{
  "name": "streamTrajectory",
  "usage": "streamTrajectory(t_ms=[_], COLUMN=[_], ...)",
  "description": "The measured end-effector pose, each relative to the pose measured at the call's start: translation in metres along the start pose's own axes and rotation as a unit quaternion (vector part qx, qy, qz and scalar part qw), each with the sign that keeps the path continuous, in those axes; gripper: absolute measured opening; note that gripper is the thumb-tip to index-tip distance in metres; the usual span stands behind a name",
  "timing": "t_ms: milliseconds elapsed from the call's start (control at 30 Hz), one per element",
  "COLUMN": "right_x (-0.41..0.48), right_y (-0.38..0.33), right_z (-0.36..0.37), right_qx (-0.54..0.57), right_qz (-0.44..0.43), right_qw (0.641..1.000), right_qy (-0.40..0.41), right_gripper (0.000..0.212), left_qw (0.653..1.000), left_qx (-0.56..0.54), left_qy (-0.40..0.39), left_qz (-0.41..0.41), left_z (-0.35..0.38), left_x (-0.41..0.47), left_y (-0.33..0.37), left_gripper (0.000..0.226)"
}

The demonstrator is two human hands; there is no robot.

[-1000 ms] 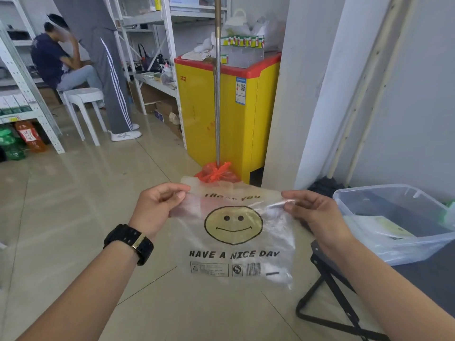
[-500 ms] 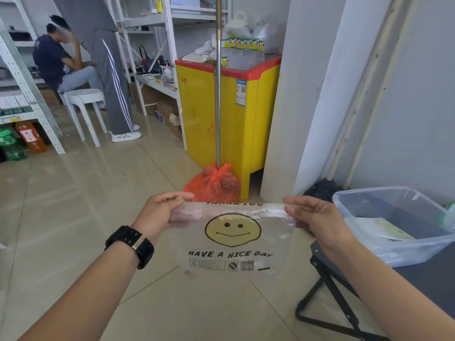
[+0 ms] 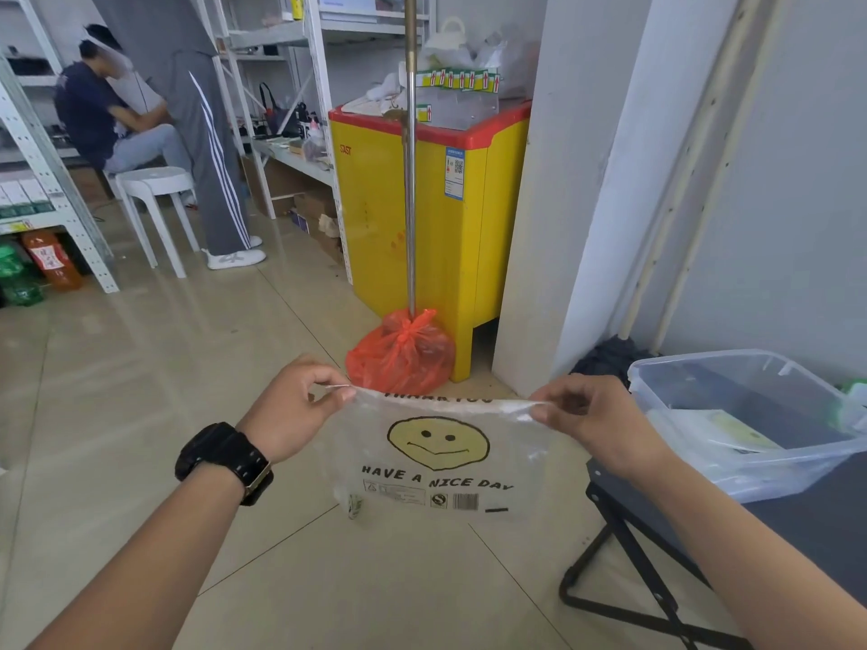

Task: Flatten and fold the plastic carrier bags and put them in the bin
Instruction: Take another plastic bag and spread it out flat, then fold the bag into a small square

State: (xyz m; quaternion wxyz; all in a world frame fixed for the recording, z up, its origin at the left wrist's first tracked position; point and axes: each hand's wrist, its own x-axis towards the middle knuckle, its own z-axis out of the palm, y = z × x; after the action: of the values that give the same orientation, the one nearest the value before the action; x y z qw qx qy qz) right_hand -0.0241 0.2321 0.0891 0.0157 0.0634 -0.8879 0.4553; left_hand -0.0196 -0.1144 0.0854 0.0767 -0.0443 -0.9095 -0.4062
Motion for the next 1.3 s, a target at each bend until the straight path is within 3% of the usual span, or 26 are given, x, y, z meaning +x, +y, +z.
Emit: streamTrajectory(t_ms=[200, 267, 333, 433, 467, 533, 600, 667, 767, 900, 1133, 1233, 1300], right_x=[0.000, -0.003, -0.007, -0.007, -0.007, -0.008, -0.014, -0.024, -0.034, -0.038, -0.032, -0.032, -0.031], right_y=[-0.006, -0.010, -0.016, -0.023, -0.024, -0.023, -0.023, -0.028, -0.034, -0.027, -0.025, -0.025, -0.026], right_z=[-0.004, -0.001, 0.005, 0.008, 0.008, 0.009, 0.014, 0.026, 0.052, 0.073, 0.077, 0.074, 0.071], right_qx=[-0.020, -0.011, -0.011, -0.008, -0.001, -0.006, -0.082, -0.157, -0.190, -0.128, 0.022, 0.077, 0.115], right_qz=[-0.062, -0.078, -0.094, -0.093, -0.088, -0.077, -0.087, -0.142, -0.204, -0.128, -0.064, -0.052, -0.053], right_qw=[0.997, 0.997, 0.995, 0.996, 0.996, 0.995, 0.978, 0.952, 0.949, 0.983, 0.997, 0.994, 0.990], right_qy=[0.034, 0.024, 0.010, 0.006, 0.017, 0.068, 0.171, 0.221, 0.148, 0.013, -0.044, -0.051, -0.070], right_gripper=[0.011, 0.010, 0.011, 0.008, 0.008, 0.005, 0.022, 0.039, 0.040, 0.041, 0.008, 0.012, 0.011], left_qw=[0.997, 0.994, 0.988, 0.979, 0.978, 0.982, 0.985, 0.987, 0.984, 0.970, 0.963, 0.982, 0.985], left_qx=[0.000, 0.020, 0.036, 0.060, 0.067, 0.050, 0.012, -0.024, -0.095, -0.172, -0.229, -0.130, -0.061], left_qy=[-0.073, -0.107, -0.147, -0.181, -0.179, -0.167, -0.156, -0.147, -0.143, -0.144, -0.103, -0.062, -0.093], left_qz=[0.013, 0.026, 0.039, 0.075, 0.084, 0.078, 0.067, 0.060, 0.056, 0.088, 0.094, 0.119, 0.132], left_z=[-0.009, 0.002, 0.018, 0.045, 0.051, 0.057, 0.058, 0.059, 0.060, 0.060, 0.060, 0.059, 0.059], left_x=[-0.007, -0.010, -0.013, -0.014, -0.014, -0.012, -0.010, -0.009, -0.011, -0.013, -0.014, -0.013, -0.014], left_y=[0.008, 0.017, 0.027, 0.040, 0.042, 0.045, 0.046, 0.046, 0.053, 0.061, 0.061, 0.057, 0.056], left_gripper=[0.011, 0.009, 0.025, 0.012, 0.018, 0.019, 0.019, 0.023, 0.016, 0.009, 0.013, 0.032, 0.031])
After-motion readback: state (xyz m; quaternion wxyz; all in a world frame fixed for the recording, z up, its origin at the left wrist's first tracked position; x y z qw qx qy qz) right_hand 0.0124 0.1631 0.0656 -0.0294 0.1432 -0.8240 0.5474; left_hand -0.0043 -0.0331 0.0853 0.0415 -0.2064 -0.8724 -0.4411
